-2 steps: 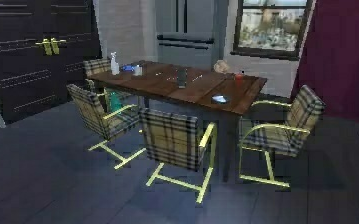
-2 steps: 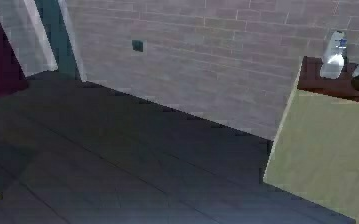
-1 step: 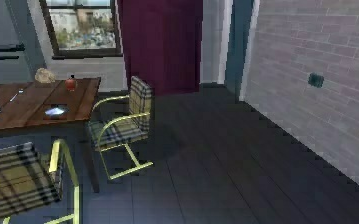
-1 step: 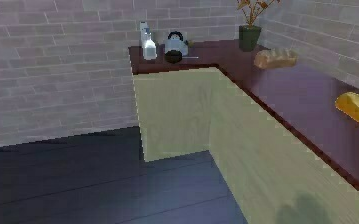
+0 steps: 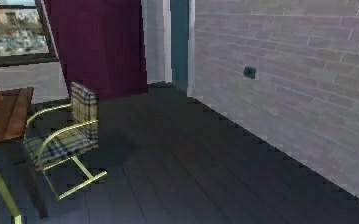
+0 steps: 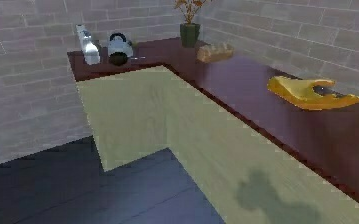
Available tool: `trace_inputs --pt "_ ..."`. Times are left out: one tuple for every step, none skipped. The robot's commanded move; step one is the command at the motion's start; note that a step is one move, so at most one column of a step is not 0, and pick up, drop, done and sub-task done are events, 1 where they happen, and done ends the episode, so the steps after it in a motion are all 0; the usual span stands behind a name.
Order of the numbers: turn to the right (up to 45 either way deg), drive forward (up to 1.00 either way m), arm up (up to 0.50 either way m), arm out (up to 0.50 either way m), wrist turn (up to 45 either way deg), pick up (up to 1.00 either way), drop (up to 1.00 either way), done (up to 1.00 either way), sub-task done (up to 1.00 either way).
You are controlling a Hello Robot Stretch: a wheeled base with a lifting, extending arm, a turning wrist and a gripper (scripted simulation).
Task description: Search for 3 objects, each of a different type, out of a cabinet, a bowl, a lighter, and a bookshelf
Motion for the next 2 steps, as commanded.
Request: trace_inputs --pt "0.0 1.0 0.0 0.0 0.0 0.0 0.0 0.0 0.0" --pt "0.0 0.65 0.0 0.0 0.0 0.0 0.0 0.0 0.0"
